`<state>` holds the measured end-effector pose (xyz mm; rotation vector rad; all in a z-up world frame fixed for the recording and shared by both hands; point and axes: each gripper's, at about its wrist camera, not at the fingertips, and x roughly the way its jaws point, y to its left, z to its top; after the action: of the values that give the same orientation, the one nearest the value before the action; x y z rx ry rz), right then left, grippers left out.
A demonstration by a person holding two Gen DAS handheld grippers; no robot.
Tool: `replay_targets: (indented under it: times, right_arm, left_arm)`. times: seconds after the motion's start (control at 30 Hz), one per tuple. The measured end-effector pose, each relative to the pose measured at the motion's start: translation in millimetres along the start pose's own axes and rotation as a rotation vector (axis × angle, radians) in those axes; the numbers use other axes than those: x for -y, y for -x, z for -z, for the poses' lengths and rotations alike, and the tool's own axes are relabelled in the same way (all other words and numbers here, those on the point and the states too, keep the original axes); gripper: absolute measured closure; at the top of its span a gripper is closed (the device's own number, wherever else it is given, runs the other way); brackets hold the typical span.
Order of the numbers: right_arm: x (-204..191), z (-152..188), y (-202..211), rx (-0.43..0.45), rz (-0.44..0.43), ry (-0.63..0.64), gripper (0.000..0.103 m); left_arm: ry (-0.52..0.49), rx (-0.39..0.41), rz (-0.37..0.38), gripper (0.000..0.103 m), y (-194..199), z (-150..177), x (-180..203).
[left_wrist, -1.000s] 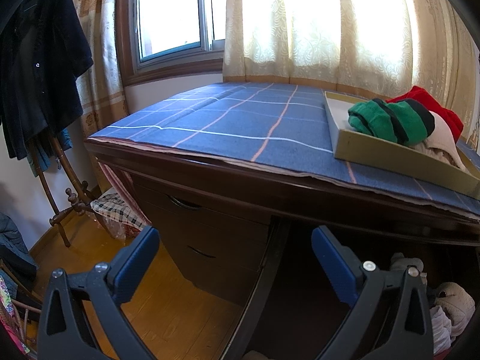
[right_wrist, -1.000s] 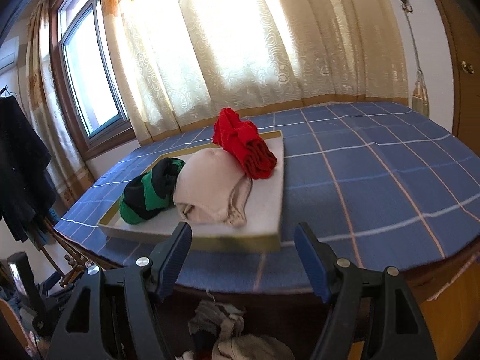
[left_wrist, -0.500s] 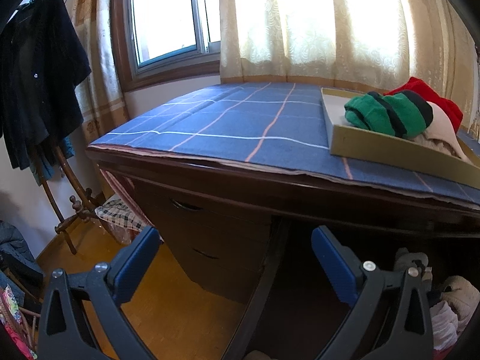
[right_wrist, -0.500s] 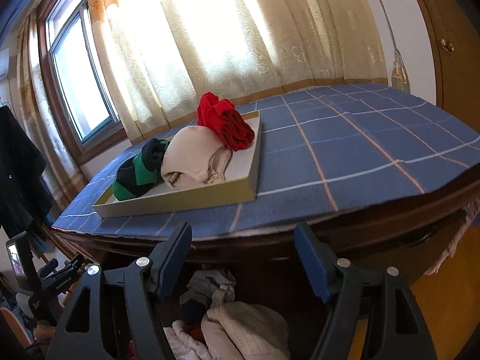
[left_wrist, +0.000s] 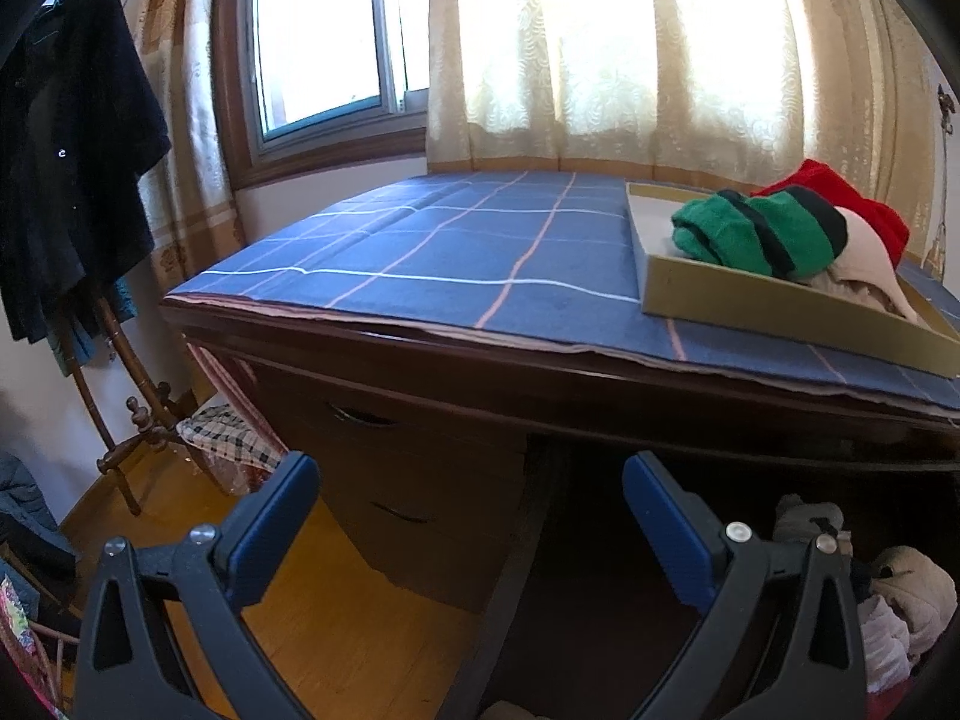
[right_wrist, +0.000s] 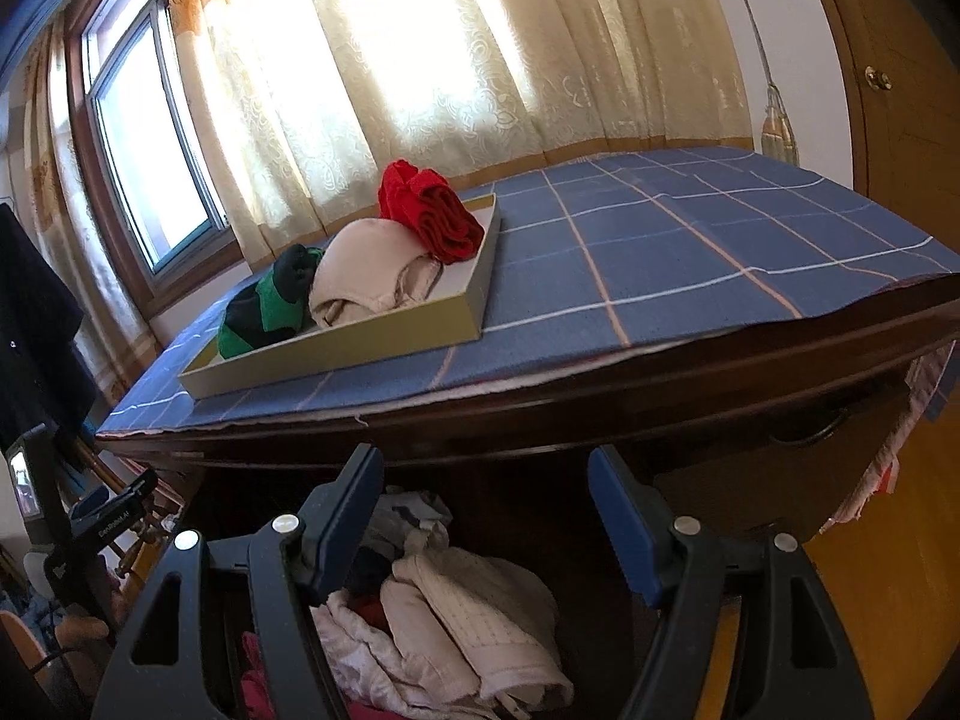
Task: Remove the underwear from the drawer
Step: 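Move the right gripper back down into the drawer toward the beige garment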
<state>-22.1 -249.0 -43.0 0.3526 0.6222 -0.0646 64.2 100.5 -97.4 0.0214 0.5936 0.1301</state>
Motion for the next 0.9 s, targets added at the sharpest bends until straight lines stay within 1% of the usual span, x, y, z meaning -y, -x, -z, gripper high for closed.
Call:
replay_targets:
  times: [0.17, 0.33, 0.5, 0.6, 0.77, 0.9]
  right_arm:
    - [1, 7, 1, -0.023, 0.011, 0.019, 0.030]
    - [3, 14, -5, -0.050, 0.006, 0.005, 0.030]
    - [0, 15, -7, -0.052, 0.001, 0.012, 0.030]
    - [-1, 16, -9, -0.063, -0.007, 0.011, 0.030]
    - [-1, 17, -12, -0.101, -0.017, 0.028, 0.030]
    - [-6, 21, -18, -0.163, -0.008, 0.077, 0.030]
  left_arm:
    - [-0.019, 0.002, 0.019, 0.000, 1, 1, 4]
    - [-0.077, 0.031, 0.099, 0.000, 7, 2, 13]
    - [-0.182, 0.051, 0.193, 0.000, 14, 4, 29]
    - [-0.217, 0.037, 0.212, 0.000, 13, 4, 36]
    - [-0.222, 0.004, 0.215, 0.000, 9, 4, 38]
    - [-0.219, -0.008, 0.213, 0.000, 6, 4, 37]
